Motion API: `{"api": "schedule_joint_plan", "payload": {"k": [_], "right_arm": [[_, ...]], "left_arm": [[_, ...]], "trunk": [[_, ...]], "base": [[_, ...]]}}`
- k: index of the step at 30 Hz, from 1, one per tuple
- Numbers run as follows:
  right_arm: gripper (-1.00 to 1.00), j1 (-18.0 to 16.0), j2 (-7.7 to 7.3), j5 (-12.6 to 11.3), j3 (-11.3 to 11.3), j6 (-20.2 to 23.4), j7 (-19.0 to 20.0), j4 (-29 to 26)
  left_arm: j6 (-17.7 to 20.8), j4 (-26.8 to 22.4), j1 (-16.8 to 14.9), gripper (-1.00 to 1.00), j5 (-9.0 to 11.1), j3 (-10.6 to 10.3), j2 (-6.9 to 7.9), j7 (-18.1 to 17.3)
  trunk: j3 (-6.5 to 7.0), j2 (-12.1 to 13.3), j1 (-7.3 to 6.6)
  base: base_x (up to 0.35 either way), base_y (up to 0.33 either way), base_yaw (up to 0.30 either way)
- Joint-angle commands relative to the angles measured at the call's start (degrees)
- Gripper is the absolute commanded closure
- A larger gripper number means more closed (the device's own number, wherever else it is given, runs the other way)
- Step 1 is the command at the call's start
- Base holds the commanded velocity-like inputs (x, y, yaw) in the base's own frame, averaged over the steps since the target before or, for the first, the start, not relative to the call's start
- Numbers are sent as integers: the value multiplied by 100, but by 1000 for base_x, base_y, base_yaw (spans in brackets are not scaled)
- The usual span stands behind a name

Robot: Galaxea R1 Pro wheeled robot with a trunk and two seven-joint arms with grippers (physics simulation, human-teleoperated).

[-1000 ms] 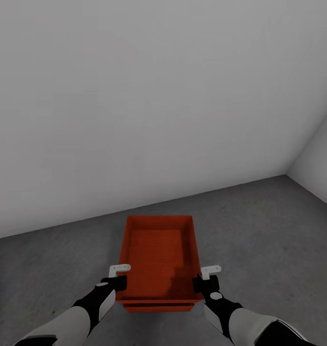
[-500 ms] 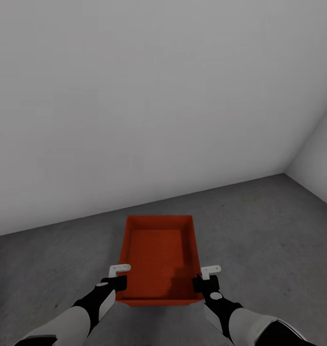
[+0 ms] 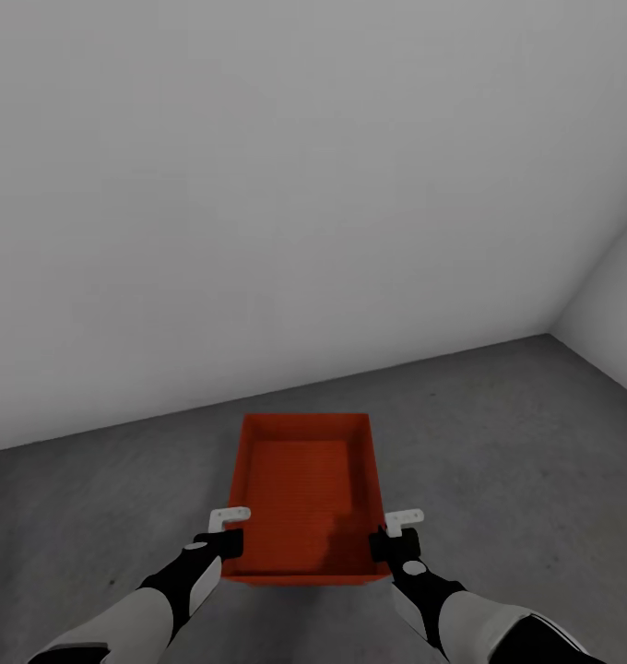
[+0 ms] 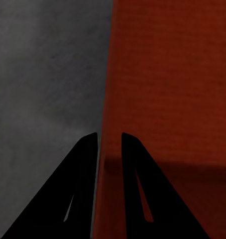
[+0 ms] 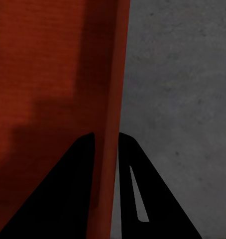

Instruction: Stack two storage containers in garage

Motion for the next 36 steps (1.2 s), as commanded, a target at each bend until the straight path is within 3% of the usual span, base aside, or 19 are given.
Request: {"api": "schedule_joint_plan", "payload": {"k": [1,24,36], "right_arm": [[100,3,3,58,-195,17,14,-5],[100,3,3,58,-190,10,22,-5],[100,3,3,58,-194,9,13,-5]], "left_arm": [[-399,-30,-5,100,209,367,-4,92],[-399,-30,-5,100,209,365,-4,88],[-399,-38,-5,100,209,368,-4,89]], "trunk": [[-4,-2,-1],[-4,-2,-1],[-4,-2,-1]], "base": [[0,0,204],[0,0,36],[0,0,-118]]}}
